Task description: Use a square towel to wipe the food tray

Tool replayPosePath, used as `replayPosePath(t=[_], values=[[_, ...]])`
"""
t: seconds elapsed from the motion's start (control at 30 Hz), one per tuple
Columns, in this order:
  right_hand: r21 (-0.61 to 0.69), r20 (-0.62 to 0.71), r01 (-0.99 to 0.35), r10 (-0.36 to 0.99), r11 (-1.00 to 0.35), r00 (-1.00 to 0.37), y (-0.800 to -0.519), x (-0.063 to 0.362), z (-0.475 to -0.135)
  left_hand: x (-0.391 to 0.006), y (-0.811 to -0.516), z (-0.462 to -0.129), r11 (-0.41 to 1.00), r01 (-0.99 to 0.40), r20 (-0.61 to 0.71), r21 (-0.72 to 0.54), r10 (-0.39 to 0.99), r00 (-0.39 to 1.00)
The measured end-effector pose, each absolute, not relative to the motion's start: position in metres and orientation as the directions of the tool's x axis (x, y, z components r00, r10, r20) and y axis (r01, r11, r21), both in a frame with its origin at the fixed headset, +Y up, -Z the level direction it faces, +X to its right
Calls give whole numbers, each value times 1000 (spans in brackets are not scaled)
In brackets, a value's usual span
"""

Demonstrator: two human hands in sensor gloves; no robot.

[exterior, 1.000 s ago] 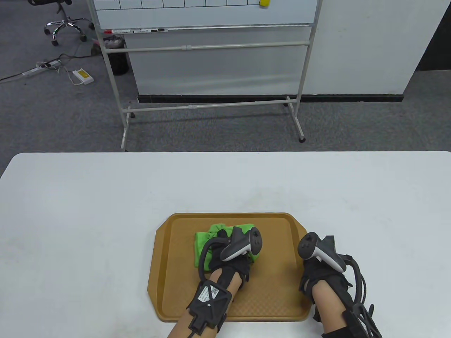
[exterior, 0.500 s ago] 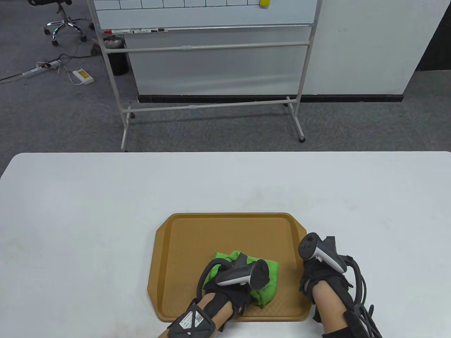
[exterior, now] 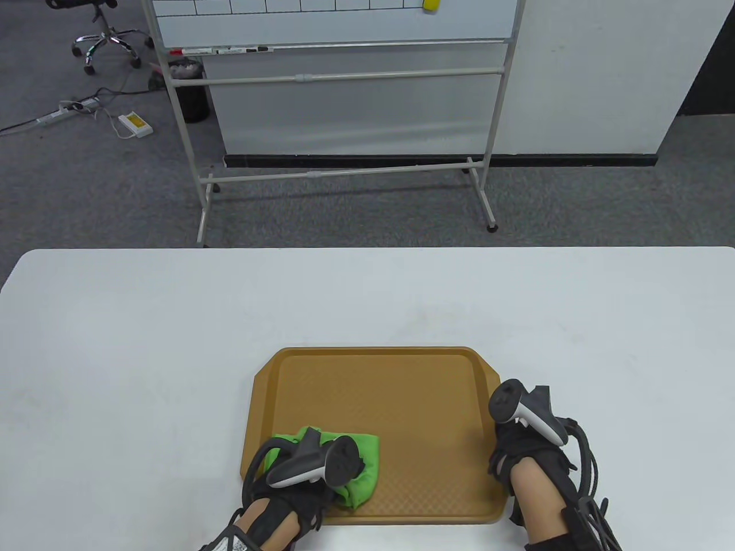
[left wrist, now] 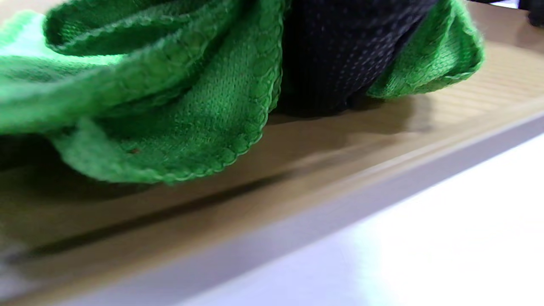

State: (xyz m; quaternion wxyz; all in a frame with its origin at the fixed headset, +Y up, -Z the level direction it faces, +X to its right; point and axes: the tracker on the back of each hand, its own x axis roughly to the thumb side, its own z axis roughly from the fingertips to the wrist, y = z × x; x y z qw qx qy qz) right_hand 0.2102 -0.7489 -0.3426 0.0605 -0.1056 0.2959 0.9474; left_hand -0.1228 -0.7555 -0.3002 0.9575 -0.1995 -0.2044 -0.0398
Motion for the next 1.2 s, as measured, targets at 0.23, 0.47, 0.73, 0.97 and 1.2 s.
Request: replayPosePath(t=[0.23,0.47,0.73,0.97,1.2], values=[[550,-233,-190,69,-813,-970,-749,213,-343,-146,-757,-322,931,104,313,-350,11,950],[552,-231,-204,86,-809,-969,-750,214,-343,-158,-752,-332,971,13,302,-239,61,951],[553,-238,-216,96,-805,-967,-750,214,-342,-238,-658,-310,936,-306,77,171,297,952],[552,-241,-211,88,-807,-966,-749,214,-342,-338,-680,-318,969,-106,-273,224,167,947],[550,-256,-240,112,-800,-960,-750,217,-342,-384,-761,-338,962,-247,-405,-115,182,896]])
